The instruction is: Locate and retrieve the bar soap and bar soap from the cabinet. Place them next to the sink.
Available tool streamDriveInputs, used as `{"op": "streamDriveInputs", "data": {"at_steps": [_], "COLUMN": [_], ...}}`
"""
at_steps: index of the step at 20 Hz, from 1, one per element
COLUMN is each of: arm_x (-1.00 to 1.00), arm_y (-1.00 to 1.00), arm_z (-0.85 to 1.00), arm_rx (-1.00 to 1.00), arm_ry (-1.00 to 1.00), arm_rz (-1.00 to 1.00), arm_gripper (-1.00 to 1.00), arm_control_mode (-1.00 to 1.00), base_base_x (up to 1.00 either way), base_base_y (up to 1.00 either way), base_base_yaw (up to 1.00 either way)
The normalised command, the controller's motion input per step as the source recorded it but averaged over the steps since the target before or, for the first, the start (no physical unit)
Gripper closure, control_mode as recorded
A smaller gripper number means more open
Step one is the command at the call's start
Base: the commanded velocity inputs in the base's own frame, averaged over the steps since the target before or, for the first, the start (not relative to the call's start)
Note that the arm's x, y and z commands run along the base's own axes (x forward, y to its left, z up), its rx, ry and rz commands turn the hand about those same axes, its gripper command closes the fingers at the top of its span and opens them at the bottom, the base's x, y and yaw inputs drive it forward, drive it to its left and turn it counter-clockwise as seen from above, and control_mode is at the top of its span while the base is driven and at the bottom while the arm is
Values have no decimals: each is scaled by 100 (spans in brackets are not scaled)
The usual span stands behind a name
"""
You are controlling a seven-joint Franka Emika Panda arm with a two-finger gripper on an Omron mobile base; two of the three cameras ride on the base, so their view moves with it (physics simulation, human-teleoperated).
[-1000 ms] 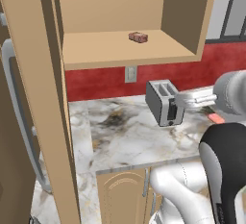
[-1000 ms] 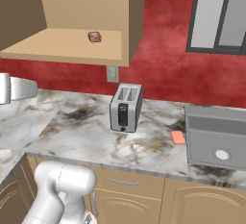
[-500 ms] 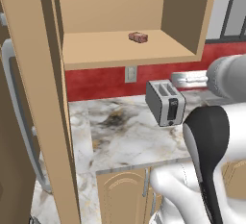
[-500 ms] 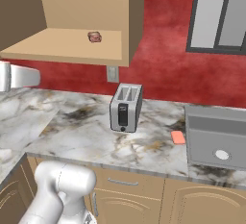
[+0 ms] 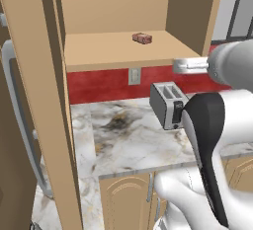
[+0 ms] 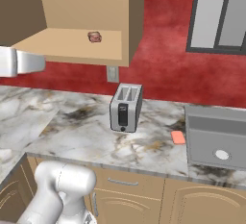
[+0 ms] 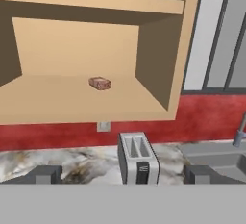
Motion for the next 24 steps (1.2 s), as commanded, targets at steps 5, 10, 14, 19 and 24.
{"op": "streamDriveInputs", "data": {"at_steps": [5,10,14,19,24], "arm_x": [52,53,51,47,37], "arm_y": [4,12,3,-1,-4], "arm_z": [0,0,0,-1,0], "arm_rx": [0,-1,0,0,0], "arm_ry": [0,-1,0,1,2], "arm_rz": [0,0,2,6,9], "arm_gripper": [-100,-100,-100,-100,-100], "arm_control_mode": [-100,-100,-100,-100,-100], "base_base_x": [0,0,0,0,0], "base_base_y": [0,0,0,0,0], "base_base_yaw": [0,0,0,0,0]}}
